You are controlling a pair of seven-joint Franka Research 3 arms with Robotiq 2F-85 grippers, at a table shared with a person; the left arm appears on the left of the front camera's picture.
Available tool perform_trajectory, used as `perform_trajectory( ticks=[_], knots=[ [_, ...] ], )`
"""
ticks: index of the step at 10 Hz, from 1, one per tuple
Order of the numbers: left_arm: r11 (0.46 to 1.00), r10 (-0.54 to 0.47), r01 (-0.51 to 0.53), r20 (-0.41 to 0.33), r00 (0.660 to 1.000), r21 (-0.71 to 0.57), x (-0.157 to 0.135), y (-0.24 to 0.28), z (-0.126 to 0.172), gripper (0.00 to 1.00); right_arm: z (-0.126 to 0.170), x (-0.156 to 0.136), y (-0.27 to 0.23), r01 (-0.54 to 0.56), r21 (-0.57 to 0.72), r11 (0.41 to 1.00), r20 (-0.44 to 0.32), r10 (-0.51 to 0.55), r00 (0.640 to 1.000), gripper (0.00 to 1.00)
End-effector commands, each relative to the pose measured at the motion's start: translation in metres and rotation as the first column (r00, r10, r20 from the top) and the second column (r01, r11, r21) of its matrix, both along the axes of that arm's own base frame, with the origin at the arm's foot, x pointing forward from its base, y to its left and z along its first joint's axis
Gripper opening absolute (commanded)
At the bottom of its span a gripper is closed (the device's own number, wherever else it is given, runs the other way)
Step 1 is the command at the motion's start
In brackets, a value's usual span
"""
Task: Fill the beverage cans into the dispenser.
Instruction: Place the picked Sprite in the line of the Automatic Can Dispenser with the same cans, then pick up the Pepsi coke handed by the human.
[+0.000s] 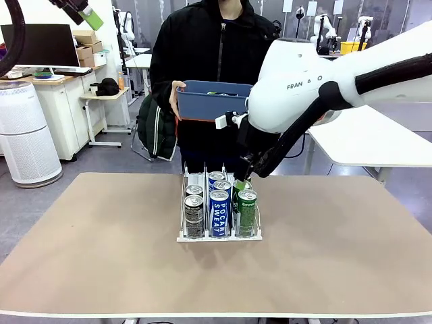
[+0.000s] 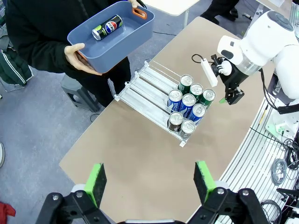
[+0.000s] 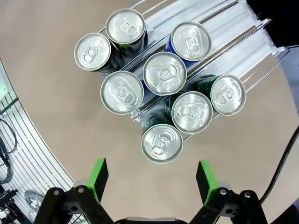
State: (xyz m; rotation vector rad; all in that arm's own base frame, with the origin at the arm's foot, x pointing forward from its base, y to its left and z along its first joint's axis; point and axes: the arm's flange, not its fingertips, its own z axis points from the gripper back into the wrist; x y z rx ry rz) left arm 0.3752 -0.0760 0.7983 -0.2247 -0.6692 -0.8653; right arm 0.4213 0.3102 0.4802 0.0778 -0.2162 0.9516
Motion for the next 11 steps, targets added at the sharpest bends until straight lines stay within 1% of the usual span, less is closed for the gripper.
perform_trajectory(
  ticks=[1,2,11],
  knots=[
    [1.000,0.008,-0.008,-0.005,1.000,-0.005,-0.001,0.001,0.000,1.00,-0.001,-0.009,-0.014,-0.016,0.031,0.999,0.006,0.015,1.000,1.00],
    [1.000,0.008,-0.008,-0.005,1.000,-0.005,-0.001,0.001,0.000,1.00,0.000,0.000,0.000,0.000,0.000,1.000,0.000,0.000,1.000,1.00],
    [1.000,0.008,-0.008,-0.005,1.000,-0.005,-0.001,0.001,0.000,1.00,0.000,0.000,0.000,0.000,0.000,1.000,0.000,0.000,1.000,1.00]
  ],
)
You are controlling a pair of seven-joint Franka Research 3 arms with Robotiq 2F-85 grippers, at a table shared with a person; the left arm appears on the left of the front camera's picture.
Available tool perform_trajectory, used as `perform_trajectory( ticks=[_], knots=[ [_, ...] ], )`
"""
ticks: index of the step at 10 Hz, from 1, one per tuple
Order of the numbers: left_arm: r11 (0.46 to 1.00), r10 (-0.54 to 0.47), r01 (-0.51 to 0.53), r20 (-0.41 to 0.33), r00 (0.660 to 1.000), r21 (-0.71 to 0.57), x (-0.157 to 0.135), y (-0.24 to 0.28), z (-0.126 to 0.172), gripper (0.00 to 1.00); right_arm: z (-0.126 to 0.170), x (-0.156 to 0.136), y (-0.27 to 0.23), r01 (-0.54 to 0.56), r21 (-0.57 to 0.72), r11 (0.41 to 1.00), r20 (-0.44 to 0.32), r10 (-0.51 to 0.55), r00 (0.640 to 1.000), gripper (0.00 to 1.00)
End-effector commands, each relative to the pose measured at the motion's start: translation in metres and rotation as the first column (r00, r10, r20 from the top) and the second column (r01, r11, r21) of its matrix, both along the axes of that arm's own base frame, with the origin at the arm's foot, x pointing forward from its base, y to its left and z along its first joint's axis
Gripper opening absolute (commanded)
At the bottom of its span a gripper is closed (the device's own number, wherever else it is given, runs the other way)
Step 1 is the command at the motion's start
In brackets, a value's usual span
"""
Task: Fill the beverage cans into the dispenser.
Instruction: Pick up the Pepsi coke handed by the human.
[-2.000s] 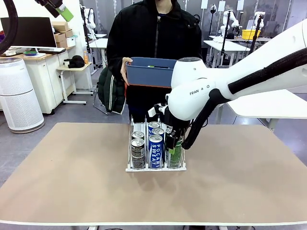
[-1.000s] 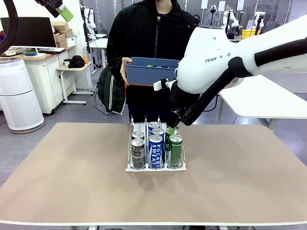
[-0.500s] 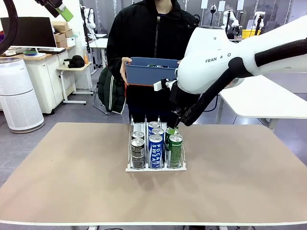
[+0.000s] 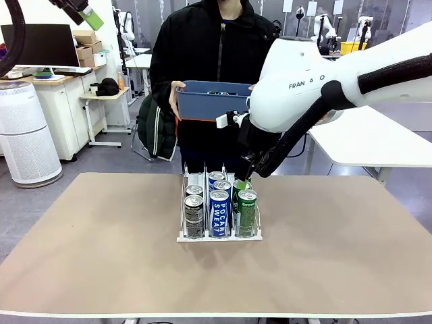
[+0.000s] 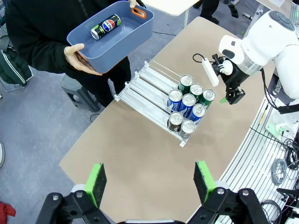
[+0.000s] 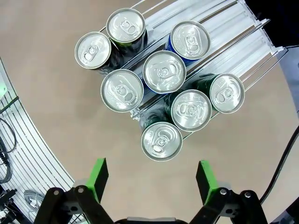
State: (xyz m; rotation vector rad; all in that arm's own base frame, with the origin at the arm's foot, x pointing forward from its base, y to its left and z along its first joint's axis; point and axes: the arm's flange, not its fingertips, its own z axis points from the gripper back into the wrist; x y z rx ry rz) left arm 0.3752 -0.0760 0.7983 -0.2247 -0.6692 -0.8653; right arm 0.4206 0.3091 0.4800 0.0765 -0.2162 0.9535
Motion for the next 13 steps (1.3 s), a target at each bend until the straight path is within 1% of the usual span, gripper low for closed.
perform_trajectory(
  ticks=[1,2,3,4,5,6,7,9,10,12,13],
  knots=[
    [1.000,0.008,-0.008,-0.005,1.000,-0.005,-0.001,0.001,0.000,1.00,0.000,0.001,0.001,0.002,0.001,1.000,-0.001,-0.002,1.000,1.00],
    [1.000,0.008,-0.008,-0.005,1.000,-0.005,-0.001,0.001,0.000,1.00,0.000,0.000,0.000,0.000,0.000,1.000,0.000,0.000,1.000,1.00],
    [1.000,0.008,-0.008,-0.005,1.000,-0.005,-0.001,0.001,0.000,1.00,0.022,0.004,-0.012,-0.005,0.059,0.998,0.054,0.002,0.999,1.00],
    [1.000,0.008,-0.008,-0.005,1.000,-0.005,-0.001,0.001,0.000,1.00,0.045,0.004,-0.021,0.022,0.115,0.993,0.106,-0.034,0.994,1.00],
    [1.000,0.008,-0.008,-0.005,1.000,-0.005,-0.001,0.001,0.000,1.00,0.078,0.010,-0.039,-0.006,0.143,0.990,0.138,-0.014,0.990,1.00],
    [1.000,0.008,-0.008,-0.005,1.000,-0.005,-0.001,0.001,0.000,1.00,0.108,0.017,-0.056,-0.020,0.167,0.986,0.144,-0.004,0.990,1.00],
    [1.000,0.008,-0.008,-0.005,1.000,-0.005,-0.001,0.001,0.000,1.00,0.135,0.017,-0.067,-0.021,0.168,0.986,0.122,0.000,0.993,1.00],
    [1.000,0.008,-0.008,-0.005,1.000,-0.005,-0.001,0.001,0.000,1.00,0.188,0.023,-0.092,-0.083,0.252,0.964,0.167,0.041,0.985,1.00],
    [1.000,0.008,-0.008,-0.005,1.000,-0.005,-0.001,0.001,0.000,1.00,0.219,0.022,-0.109,-0.119,0.296,0.948,0.170,0.070,0.983,1.00],
    [1.000,0.008,-0.008,-0.005,1.000,-0.005,-0.001,0.001,0.000,1.00,0.266,0.029,-0.139,-0.162,0.342,0.926,0.166,0.110,0.980,1.00],
    [1.000,0.008,-0.008,-0.005,1.000,-0.005,-0.001,0.001,0.000,1.00,0.285,0.025,-0.151,-0.186,0.358,0.915,0.173,0.131,0.976,1.00]
  ],
)
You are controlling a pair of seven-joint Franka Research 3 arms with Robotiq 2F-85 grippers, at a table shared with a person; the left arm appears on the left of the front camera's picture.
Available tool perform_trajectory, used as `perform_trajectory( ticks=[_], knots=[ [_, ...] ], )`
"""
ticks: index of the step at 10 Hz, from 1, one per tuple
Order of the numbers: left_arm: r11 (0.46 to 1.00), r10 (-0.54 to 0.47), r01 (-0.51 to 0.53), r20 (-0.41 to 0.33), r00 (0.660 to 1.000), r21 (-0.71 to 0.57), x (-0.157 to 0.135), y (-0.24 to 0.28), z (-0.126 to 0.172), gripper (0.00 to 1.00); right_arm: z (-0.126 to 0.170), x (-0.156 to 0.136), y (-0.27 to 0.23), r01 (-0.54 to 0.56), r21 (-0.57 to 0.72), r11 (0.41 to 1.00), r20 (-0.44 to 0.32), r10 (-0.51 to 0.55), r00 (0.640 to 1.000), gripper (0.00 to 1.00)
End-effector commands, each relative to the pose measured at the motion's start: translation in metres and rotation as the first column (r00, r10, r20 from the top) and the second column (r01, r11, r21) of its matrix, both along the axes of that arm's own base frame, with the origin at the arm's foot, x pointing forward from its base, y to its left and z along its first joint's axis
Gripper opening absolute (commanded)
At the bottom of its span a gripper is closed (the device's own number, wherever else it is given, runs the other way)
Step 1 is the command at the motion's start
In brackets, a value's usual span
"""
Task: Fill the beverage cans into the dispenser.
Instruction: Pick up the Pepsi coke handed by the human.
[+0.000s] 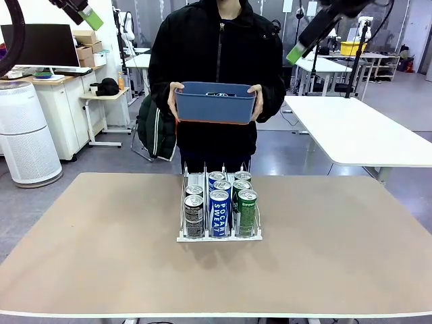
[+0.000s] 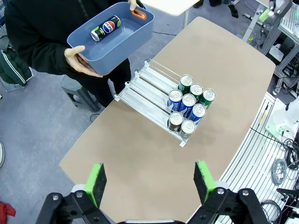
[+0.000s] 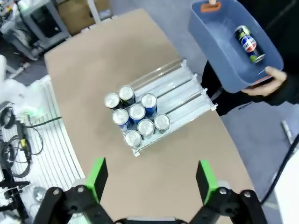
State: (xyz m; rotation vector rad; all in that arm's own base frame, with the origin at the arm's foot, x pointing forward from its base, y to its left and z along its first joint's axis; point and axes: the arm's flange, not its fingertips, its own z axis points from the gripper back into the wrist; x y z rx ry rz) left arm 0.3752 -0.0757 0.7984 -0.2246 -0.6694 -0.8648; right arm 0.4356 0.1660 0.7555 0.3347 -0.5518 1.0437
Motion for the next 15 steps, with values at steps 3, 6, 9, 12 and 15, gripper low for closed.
perform_trajectory(
  ticks=[3,6,9,12,15],
  knots=[
    [1.000,0.007,-0.007,-0.005,1.000,-0.005,-0.001,0.000,0.000,1.00,0.049,-0.014,-0.051,0.012,0.114,0.993,0.042,-0.017,0.999,1.00],
    [1.000,0.007,-0.007,-0.005,1.000,-0.005,-0.001,0.000,0.000,1.00,0.064,-0.041,-0.089,0.065,0.166,0.984,0.077,-0.079,0.994,1.00],
    [1.000,0.007,-0.007,-0.005,1.000,-0.005,-0.001,0.000,0.000,1.00,0.070,-0.025,-0.070,0.045,0.134,0.990,0.060,-0.053,0.997,1.00],
    [1.000,0.007,-0.007,-0.005,1.000,-0.005,-0.001,0.000,0.000,1.00,0.062,-0.033,-0.097,0.068,0.147,0.987,0.062,-0.078,0.995,1.00],
    [1.000,0.007,-0.007,-0.005,1.000,-0.005,-0.001,0.000,0.000,1.00,0.063,-0.025,-0.110,0.127,0.164,0.978,0.086,-0.142,0.986,1.00]
  ],
)
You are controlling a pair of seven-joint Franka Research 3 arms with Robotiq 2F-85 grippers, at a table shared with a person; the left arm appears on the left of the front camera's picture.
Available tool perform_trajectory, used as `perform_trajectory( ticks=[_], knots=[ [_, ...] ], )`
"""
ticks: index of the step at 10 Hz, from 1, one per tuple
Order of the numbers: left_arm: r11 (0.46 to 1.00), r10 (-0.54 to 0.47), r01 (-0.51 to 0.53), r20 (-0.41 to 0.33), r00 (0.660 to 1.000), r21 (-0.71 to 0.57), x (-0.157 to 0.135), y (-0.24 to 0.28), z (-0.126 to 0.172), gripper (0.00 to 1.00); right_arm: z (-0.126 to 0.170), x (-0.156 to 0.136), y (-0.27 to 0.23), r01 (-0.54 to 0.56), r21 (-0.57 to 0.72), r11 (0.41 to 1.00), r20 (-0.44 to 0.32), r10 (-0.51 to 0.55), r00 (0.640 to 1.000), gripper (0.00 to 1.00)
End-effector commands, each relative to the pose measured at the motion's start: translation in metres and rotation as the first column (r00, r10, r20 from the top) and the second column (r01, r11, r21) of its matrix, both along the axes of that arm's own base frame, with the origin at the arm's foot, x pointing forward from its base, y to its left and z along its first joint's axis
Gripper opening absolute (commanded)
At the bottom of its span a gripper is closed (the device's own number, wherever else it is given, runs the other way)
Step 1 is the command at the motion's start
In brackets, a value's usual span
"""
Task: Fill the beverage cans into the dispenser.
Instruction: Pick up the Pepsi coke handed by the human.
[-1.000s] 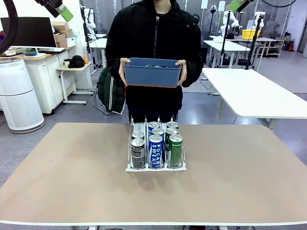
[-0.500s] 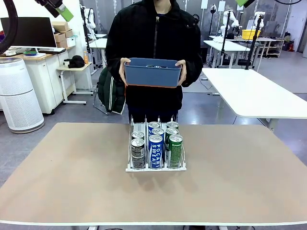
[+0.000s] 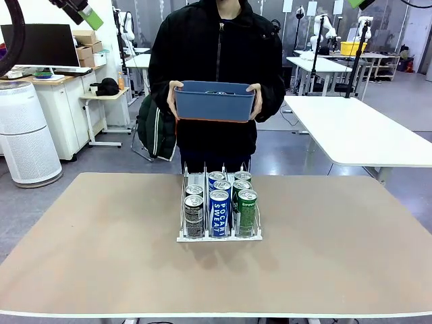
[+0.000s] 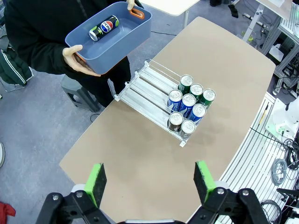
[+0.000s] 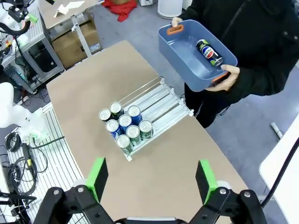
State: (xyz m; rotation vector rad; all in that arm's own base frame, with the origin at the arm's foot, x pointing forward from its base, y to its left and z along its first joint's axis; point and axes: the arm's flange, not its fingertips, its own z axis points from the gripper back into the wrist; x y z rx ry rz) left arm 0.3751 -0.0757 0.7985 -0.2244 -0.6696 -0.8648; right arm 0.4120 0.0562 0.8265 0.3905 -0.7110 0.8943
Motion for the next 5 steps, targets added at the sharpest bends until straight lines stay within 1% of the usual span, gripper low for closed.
perform_trajectory(
  ticks=[1,5],
  knots=[
    [1.000,0.007,-0.007,-0.006,1.000,-0.005,-0.0008,0.0004,-0.0003,1.00,-0.0064,0.0002,-0.0043,0.005,0.004,1.000,0.022,-0.005,1.000,1.00],
    [1.000,0.007,-0.007,-0.006,1.000,-0.005,-0.0008,0.0004,-0.0003,1.00,-0.0114,-0.0027,-0.0027,0.040,0.016,0.999,0.030,-0.040,0.999,1.00]
  ],
)
